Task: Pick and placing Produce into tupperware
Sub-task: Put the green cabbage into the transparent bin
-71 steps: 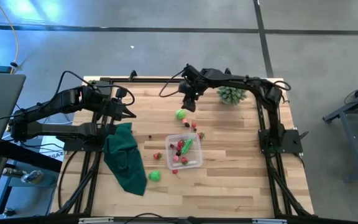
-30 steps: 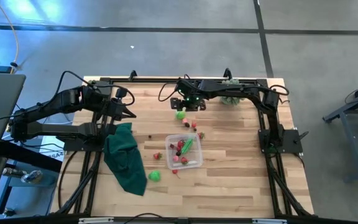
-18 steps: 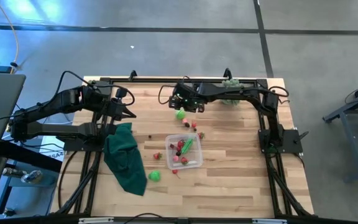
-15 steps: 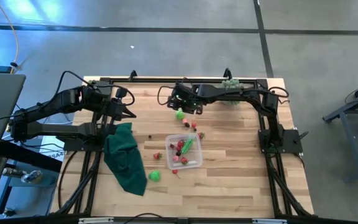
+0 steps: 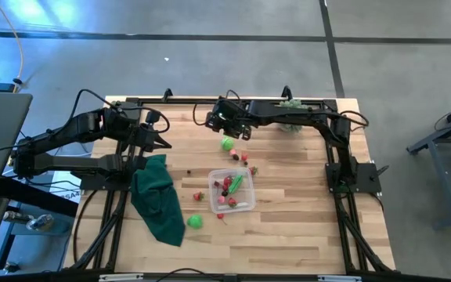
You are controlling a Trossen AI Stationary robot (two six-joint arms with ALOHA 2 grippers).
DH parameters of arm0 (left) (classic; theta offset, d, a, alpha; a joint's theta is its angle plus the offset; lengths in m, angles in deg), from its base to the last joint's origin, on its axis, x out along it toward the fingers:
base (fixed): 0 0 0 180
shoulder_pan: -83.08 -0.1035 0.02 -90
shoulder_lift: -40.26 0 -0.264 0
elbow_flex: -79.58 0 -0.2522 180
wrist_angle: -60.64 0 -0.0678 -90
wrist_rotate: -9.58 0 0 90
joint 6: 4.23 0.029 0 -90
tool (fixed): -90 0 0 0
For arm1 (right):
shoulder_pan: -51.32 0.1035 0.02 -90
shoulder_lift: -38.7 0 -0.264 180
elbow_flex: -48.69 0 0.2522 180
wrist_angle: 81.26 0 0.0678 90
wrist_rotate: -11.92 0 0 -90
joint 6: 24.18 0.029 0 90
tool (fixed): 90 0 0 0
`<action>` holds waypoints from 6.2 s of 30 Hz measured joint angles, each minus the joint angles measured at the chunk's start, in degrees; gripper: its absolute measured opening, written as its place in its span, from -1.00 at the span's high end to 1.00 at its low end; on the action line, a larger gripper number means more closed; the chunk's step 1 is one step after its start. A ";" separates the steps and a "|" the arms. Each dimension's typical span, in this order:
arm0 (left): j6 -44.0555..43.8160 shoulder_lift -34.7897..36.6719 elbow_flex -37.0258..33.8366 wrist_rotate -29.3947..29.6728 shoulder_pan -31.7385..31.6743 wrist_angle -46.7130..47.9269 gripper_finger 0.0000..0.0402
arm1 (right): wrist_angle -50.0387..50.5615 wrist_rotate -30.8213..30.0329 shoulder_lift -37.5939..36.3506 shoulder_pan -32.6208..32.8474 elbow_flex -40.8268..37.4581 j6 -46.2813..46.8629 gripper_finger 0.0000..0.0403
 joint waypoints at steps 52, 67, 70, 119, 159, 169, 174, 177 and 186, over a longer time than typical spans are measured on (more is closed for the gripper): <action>0.00 0.00 0.00 0.01 0.01 0.00 1.00 | 28.08 4.05 21.67 -2.08 23.63 -2.74 -0.49; 0.02 0.00 -0.02 0.02 0.00 0.02 1.00 | 25.91 6.24 25.17 -2.69 23.64 -2.51 -0.61; 0.01 0.00 -0.02 0.02 0.02 0.02 1.00 | 26.02 6.70 25.99 -2.84 23.68 -2.40 -0.61; 0.00 0.00 -0.02 0.02 0.02 0.02 1.00 | 24.62 3.55 27.08 -3.12 23.63 2.72 -0.46; 0.00 0.00 -0.02 0.02 0.02 0.02 1.00 | 24.40 3.05 27.19 -2.02 25.10 -0.91 -0.15; 0.00 0.00 -0.02 0.00 0.00 0.00 1.00 | 28.90 -1.96 24.38 -0.90 29.03 -7.19 -0.15; 0.02 0.00 -0.02 0.02 0.02 0.00 1.00 | 31.76 -3.06 21.33 -0.14 29.03 -13.73 -0.15; 0.00 0.00 -0.01 0.01 0.00 0.00 1.00 | 33.73 -4.88 18.99 0.71 28.99 -19.37 -0.15; 0.02 0.00 -0.02 0.00 0.02 0.00 1.00 | 34.58 -9.58 12.80 5.91 28.99 -32.79 -0.15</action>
